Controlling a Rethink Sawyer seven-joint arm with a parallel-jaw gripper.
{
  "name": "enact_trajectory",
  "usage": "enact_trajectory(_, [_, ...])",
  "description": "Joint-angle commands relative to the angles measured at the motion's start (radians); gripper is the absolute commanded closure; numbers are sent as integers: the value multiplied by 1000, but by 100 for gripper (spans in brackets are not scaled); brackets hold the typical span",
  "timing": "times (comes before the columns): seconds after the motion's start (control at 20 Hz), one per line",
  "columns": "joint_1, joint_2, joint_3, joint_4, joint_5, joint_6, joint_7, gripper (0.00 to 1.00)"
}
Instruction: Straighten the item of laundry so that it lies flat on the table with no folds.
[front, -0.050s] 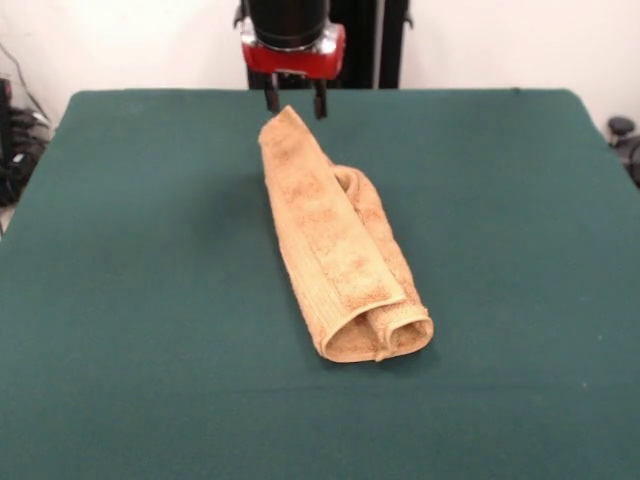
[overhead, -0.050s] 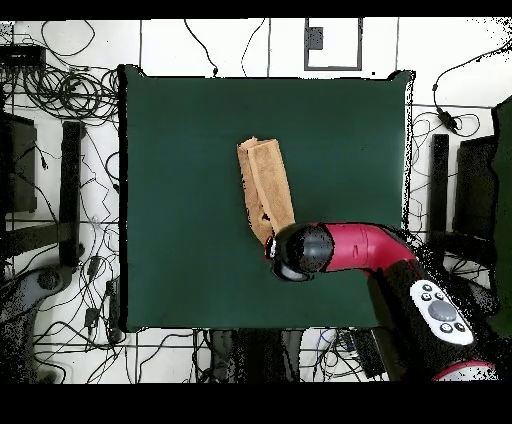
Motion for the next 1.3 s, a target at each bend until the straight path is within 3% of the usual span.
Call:
enact_trajectory(0.05, [59,81,113,7,-68,-94,-131,0])
enact_trajectory(0.4, [76,81,82,-43,-145,-140,-110,0])
enact_trajectory(0.8, [100,-49,41,-30,-202,-136,-68,0])
enact_trajectory(1.3, [146,-77,3,-46,-234,-104,-22,0])
